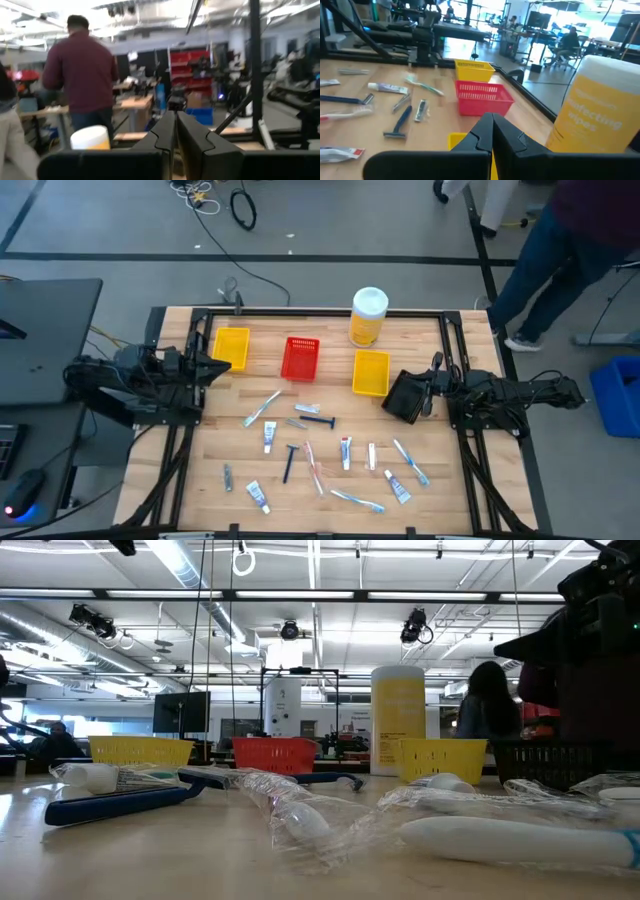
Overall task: Pick & Place Travel size toiletries
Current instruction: Put the green toothbrush into the left yellow basket
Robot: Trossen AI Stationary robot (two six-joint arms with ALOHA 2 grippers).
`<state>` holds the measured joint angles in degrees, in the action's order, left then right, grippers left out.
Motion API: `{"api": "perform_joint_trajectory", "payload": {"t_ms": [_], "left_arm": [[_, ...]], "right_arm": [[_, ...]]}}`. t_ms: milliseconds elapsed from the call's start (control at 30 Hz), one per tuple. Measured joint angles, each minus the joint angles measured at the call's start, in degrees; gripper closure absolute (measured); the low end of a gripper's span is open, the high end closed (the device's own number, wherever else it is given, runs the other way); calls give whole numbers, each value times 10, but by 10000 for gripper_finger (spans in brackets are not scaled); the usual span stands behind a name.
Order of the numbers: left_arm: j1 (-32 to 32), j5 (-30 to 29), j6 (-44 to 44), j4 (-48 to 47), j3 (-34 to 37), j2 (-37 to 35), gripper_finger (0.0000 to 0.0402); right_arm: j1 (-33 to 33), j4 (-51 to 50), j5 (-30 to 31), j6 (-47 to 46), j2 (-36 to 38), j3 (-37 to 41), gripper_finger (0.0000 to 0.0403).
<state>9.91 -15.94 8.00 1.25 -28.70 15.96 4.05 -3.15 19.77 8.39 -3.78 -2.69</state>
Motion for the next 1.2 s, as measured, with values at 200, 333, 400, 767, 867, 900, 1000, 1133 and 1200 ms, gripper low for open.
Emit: {"api": "perform_joint_trajectory", "payload": {"t_ms": [200,333,400,767,867,900,1000,1133,1200], "left_arm": [[0,-22,-11,-34,-56,59,374],[0,-4,-3,-36,-65,80,374],[0,3,-6,-40,-65,89,374],[0,6,-57,-42,-65,101,374],[0,6,-61,-42,-65,100,374],[0,6,-59,-42,-65,101,374],[0,5,-54,-41,-65,100,374],[0,5,-58,-38,-65,100,374],[0,9,-58,-38,-65,103,374]], "right_arm": [[0,19,-4,-6,0,0,397],[0,50,-31,-71,0,0,397],[0,62,-49,-100,0,0,397],[0,137,16,-106,0,0,397],[0,162,31,-97,0,0,397],[0,170,30,-90,0,0,397],[0,190,20,-73,-1,0,397],[0,227,-13,-60,-12,0,392],[0,252,-28,-60,-27,0,384]]}}
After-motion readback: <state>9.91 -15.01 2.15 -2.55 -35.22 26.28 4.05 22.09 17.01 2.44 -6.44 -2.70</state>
